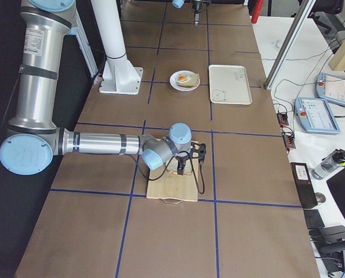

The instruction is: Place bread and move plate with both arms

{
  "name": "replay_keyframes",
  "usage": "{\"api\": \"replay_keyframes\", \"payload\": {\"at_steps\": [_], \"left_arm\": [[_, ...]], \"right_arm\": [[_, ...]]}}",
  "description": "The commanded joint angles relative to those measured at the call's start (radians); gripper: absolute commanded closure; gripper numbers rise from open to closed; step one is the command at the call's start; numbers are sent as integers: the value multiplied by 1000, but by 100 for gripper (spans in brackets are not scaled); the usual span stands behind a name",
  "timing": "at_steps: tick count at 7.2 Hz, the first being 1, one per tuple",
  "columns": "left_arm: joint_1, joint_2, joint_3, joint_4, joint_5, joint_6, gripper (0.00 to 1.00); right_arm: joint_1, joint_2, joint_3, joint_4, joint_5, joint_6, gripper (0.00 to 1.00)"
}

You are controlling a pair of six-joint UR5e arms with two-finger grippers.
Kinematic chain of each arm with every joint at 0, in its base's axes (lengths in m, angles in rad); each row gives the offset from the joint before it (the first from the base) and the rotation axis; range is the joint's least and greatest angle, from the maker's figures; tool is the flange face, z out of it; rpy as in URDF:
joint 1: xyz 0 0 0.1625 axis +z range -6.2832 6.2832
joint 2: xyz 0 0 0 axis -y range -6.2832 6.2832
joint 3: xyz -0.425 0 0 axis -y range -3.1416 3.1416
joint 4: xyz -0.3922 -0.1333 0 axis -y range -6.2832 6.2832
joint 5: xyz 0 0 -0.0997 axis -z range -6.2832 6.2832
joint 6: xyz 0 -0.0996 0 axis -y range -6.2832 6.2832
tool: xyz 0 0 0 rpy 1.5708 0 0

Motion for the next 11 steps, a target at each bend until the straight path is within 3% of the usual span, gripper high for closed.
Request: {"api": "replay_keyframes", "payload": {"at_steps": [1, 2, 6, 7, 8, 9, 11], "left_arm": [[23, -16, -14, -8, 0, -51, 0], [23, -17, -14, -10, 0, -51, 0], [23, -17, -14, -10, 2, -51, 0], [23, -17, -14, -10, 2, -51, 0], [23, -17, -14, -10, 2, -51, 0], [23, -17, -14, -10, 2, -50, 0], [34, -17, -10, -10, 3, -48, 0]], "right_arm": [[-18, 3, -41, 28, -17, 14, 3], [-17, 1, -41, 28, -30, 16, 14], [-15, -11, -42, 25, -37, 16, 46], [-15, -11, -42, 24, -37, 16, 59], [-15, -11, -41, 25, -47, 16, 82], [-15, -11, -39, 25, -49, 14, 97], [-15, -11, -36, 27, -49, 16, 100]]}}
